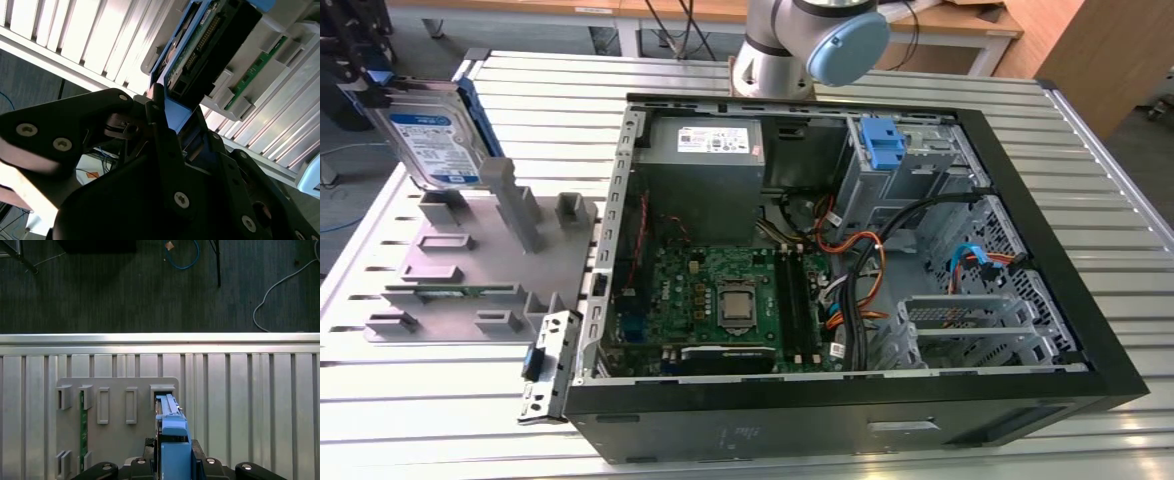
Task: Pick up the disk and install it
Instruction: 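Pick up the disk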
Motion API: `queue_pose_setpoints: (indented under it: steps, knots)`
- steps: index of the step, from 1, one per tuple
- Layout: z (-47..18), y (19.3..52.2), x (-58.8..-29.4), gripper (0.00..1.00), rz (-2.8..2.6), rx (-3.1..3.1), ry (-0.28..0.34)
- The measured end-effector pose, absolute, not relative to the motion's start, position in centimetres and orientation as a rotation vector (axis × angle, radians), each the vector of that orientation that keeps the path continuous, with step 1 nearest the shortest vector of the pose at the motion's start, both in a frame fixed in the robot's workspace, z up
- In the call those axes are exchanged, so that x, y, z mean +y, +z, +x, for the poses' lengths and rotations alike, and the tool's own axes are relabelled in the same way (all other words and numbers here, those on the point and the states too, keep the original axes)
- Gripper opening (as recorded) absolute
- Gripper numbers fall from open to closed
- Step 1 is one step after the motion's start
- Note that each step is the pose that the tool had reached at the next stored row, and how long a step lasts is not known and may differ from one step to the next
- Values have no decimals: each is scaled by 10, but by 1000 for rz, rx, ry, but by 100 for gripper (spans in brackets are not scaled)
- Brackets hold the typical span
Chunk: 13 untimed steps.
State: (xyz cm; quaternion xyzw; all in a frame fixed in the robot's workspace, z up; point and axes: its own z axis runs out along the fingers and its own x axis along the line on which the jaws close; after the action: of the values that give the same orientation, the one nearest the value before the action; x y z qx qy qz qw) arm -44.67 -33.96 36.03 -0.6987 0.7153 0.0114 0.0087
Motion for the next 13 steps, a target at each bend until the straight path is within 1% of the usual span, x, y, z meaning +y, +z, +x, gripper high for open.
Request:
queue_pose_setpoints:
  steps: [13]
  knots:
    - [-447,364,-340,36,-2183,2235,36]
